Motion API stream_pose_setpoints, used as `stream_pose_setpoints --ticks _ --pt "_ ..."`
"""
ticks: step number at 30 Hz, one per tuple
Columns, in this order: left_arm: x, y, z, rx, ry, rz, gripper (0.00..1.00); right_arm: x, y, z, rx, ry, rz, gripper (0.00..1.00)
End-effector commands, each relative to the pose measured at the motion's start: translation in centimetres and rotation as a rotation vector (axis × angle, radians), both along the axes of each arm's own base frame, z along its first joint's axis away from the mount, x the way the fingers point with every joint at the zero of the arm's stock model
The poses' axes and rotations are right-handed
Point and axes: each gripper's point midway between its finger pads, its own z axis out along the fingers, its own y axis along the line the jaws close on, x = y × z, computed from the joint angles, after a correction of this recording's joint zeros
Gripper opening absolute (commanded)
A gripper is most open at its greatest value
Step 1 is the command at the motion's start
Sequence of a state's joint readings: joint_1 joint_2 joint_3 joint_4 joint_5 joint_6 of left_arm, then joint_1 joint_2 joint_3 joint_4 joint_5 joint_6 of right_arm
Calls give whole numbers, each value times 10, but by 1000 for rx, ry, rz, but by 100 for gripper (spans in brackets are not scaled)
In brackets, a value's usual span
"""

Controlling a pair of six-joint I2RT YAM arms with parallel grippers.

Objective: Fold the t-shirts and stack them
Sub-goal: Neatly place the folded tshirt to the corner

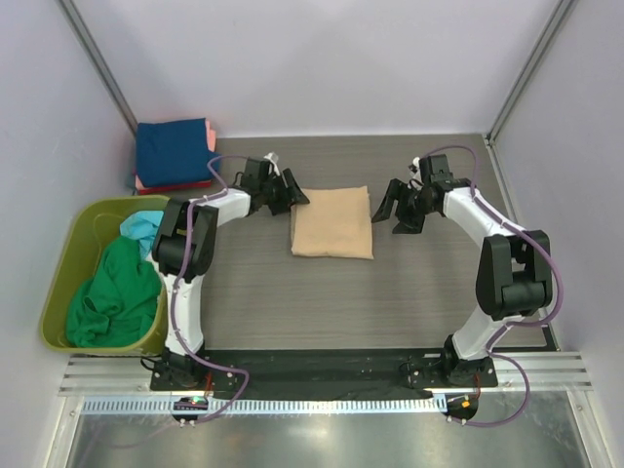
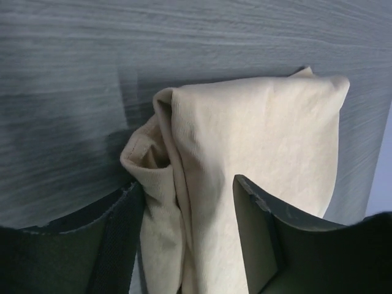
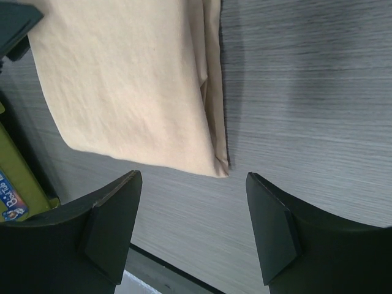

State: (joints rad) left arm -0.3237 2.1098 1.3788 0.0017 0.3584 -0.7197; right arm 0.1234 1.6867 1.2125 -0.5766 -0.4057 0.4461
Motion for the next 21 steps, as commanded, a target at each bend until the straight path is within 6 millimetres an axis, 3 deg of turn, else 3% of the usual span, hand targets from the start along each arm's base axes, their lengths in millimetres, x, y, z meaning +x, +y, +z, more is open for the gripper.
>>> stream_pose_setpoints --ticks 1,3,5,7,9,13,14,16,17,20,21 --pt "12 -12 -12 -2 -21 -19 59 3 6 25 30 -99 35 75" --pt "13 -17 -23 -3 -3 -31 49 1 6 25 36 -95 35 75" --pt "17 -24 -16 -17 -18 -55 40 0 8 27 44 -102 43 75" --pt "20 -31 -8 -1 -41 -68 14 0 9 27 47 -104 47 75" --pt "18 -36 -1 14 -52 -92 0 -2 10 26 54 -100 52 75" --pt "21 -26 31 62 -71 -132 0 -5 13 29 80 -107 53 75" --pt "33 -18 52 71 -110 -122 0 -4 14 36 92 -124 50 75" --pt "32 0 63 122 -90 -141 0 -6 16 40 106 -141 55 75" --pt "46 13 85 131 -128 -132 0 -7 16 45 107 -153 57 74" --pt "51 50 96 188 -99 -123 0 -8 18 49 120 -165 61 75" --pt "60 57 116 188 -135 -114 0 -9 18 50 124 -167 61 75"
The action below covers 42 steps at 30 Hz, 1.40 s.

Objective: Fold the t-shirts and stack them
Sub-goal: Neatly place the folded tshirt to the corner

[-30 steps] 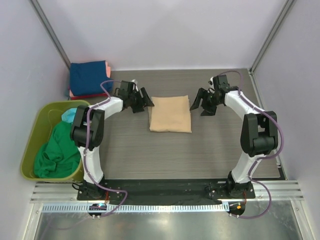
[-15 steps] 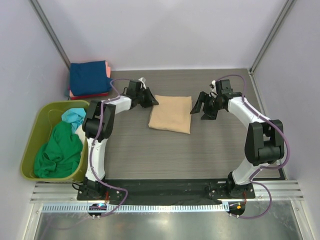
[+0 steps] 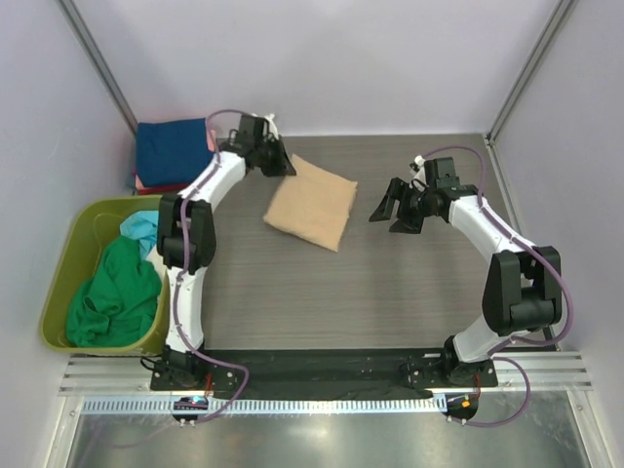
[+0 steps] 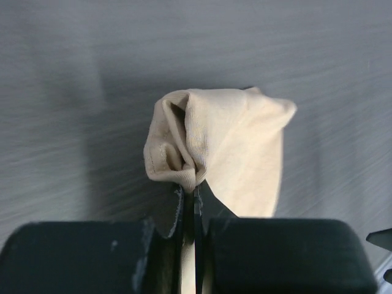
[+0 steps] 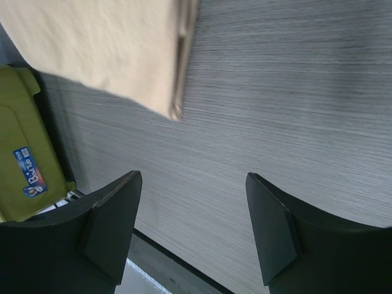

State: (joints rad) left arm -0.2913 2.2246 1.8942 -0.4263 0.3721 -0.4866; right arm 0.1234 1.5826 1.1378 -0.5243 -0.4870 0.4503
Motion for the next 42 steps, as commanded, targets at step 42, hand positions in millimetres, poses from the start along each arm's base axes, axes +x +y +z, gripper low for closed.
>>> stream_pose_setpoints --ticks 42 --pt "28 262 304 44 -603 353 0 0 24 31 136 -115 50 74"
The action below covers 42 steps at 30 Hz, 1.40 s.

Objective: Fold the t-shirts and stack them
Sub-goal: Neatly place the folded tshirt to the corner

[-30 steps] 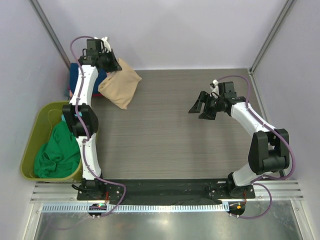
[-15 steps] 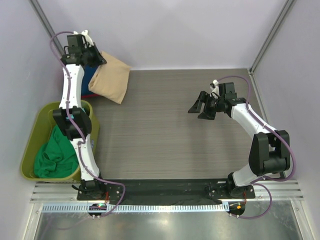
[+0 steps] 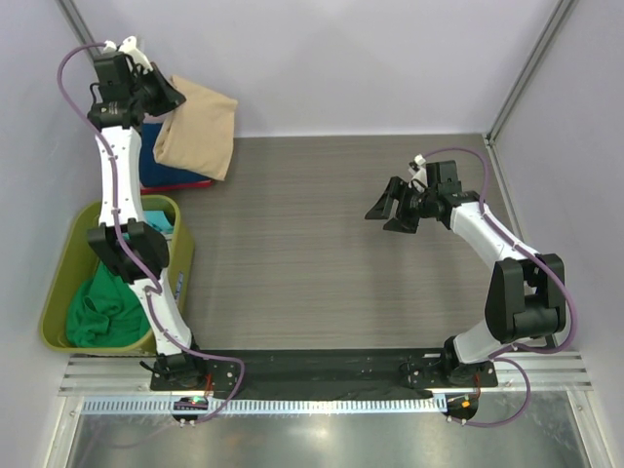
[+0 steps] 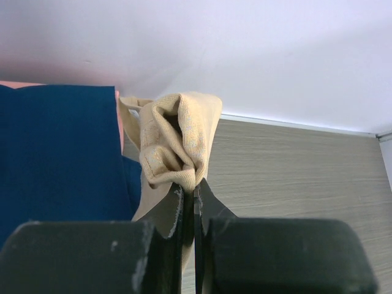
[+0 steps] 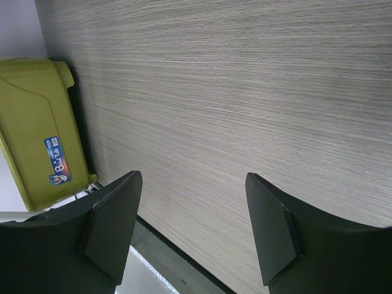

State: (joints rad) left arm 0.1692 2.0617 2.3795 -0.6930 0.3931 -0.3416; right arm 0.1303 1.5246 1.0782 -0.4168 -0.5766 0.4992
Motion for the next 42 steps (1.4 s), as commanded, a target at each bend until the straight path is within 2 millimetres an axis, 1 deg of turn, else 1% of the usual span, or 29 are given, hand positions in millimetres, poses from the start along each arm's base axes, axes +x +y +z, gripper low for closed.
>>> stream_pose_setpoints --ticks 1,4,5,7,9,11,13,14,16,18,19,21,22,24,26,27,28,29,31,32,34,35,36,37,38,39,40,41,42 --pt "-9 8 59 -2 -160 -11 0 3 8 11 30 -46 22 74" --pt "-6 14 57 -9 -160 -11 0 3 9 11 32 -45 25 74" --pt "-3 15 52 -15 -152 -13 0 3 9 10 30 -43 26 74" --pt "0 14 52 -20 -161 -25 0 2 10 8 27 -41 24 74" --pt "6 17 42 -25 -145 -25 0 2 10 5 25 -37 25 74" --pt "10 22 39 -9 -146 -15 0 3 11 3 26 -32 28 74" --pt "17 26 29 -12 -133 -12 0 3 13 2 29 -27 30 74" --pt "19 27 28 -22 -134 -15 0 3 13 1 29 -24 33 74" --pt "28 34 16 -34 -121 -13 0 3 14 1 30 -25 34 74" --pt "32 39 13 -32 -129 -5 0 4 14 -2 27 -18 35 74" --pt "36 41 8 -31 -126 -5 0 5 15 -2 27 -18 35 74" --pt "40 48 8 -29 -140 5 0 5 14 -6 25 -6 34 74" --pt "44 52 3 -34 -135 13 0 5 15 -7 24 -3 35 74" --pt "47 58 4 -41 -148 19 0 5 15 -11 22 6 36 74" --pt "51 70 -3 -52 -141 37 0 5 16 -13 19 11 37 74" --pt "53 75 -2 -51 -153 45 0 5 16 -16 17 19 37 74" --pt "54 85 -5 -63 -149 61 0 5 16 -17 16 22 37 74" --pt "57 91 -13 -73 -142 66 0 5 17 -18 16 24 42 74" --pt "63 102 -15 -86 -166 78 0 4 18 -20 16 31 44 74" --pt "70 113 -20 -94 -181 93 0 4 19 -21 13 32 47 74" --pt "77 124 -26 -94 -203 112 0 3 20 -25 10 41 49 74" --pt "81 134 -34 -93 -204 136 0 3 20 -27 5 43 48 74" --pt "88 145 -42 -84 -213 170 3 3 20 -30 2 49 51 74" --pt "91 154 -51 -85 -208 201 10 2 20 -31 1 54 50 74" --pt "94 172 -60 -74 -199 285 43 1 21 -35 -1 64 54 74" --pt "95 181 -64 -70 -199 317 66 1 21 -35 -2 65 56 74" --pt "95 184 -61 -60 -205 332 93 0 22 -37 -2 72 59 74" --pt "94 186 -59 -50 -208 351 100 0 22 -40 -5 79 57 74" --pt "93 184 -53 -45 -215 351 100 1 23 -41 -9 80 57 74"
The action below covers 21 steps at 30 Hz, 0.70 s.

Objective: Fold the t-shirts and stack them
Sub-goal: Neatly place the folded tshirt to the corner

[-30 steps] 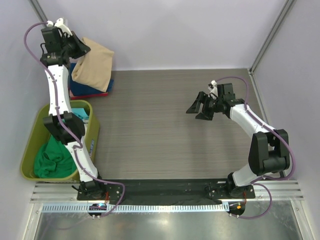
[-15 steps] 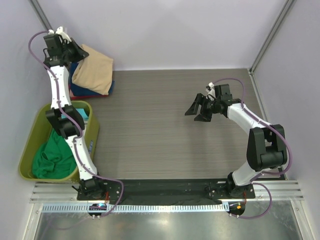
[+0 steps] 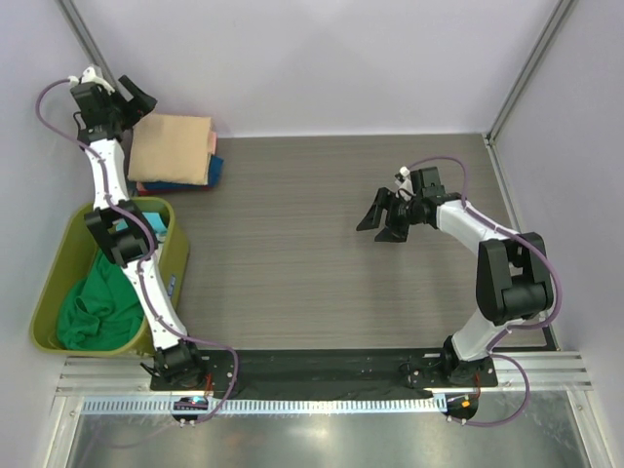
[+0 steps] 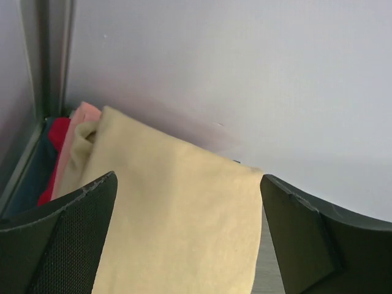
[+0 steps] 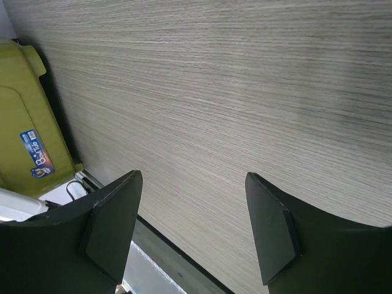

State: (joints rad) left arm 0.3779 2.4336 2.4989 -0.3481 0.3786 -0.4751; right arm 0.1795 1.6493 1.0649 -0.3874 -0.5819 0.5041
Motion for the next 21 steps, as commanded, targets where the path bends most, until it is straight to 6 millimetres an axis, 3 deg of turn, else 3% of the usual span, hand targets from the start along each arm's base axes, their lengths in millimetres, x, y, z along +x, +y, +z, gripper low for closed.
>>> stream_pose_setpoints --ticks 1,8,11,12,13,14,15,16,18,19,20,21 --pt "-1 26 59 76 -149 98 100 6 6 3 0 -30 11 74" --pt "-29 3 134 72 -235 130 100 2 21 8 -15 -51 43 74" --pt "-39 -16 136 51 -203 146 100 -4 27 15 -25 -64 59 74" --pt "-54 -25 159 58 -229 147 100 -5 27 17 -28 -70 60 74" --pt "-59 -29 163 61 -228 165 100 -8 28 23 -34 -86 63 74" --pt "-65 -35 153 56 -195 176 100 -9 30 24 -49 -94 63 74" --pt "-82 -51 173 61 -209 180 100 -11 31 28 -52 -106 66 74" --pt "-91 -58 176 61 -202 189 100 -14 31 30 -59 -105 66 74" --pt "-104 -71 165 57 -150 220 100 -21 34 41 -59 -132 75 74" --pt "-124 -81 188 61 -187 211 100 -24 34 43 -59 -136 78 75" --pt "-132 -79 189 65 -180 244 100 -27 35 50 -55 -150 80 75" --pt "-141 -84 177 47 -133 248 100 -32 36 51 -55 -152 88 75"
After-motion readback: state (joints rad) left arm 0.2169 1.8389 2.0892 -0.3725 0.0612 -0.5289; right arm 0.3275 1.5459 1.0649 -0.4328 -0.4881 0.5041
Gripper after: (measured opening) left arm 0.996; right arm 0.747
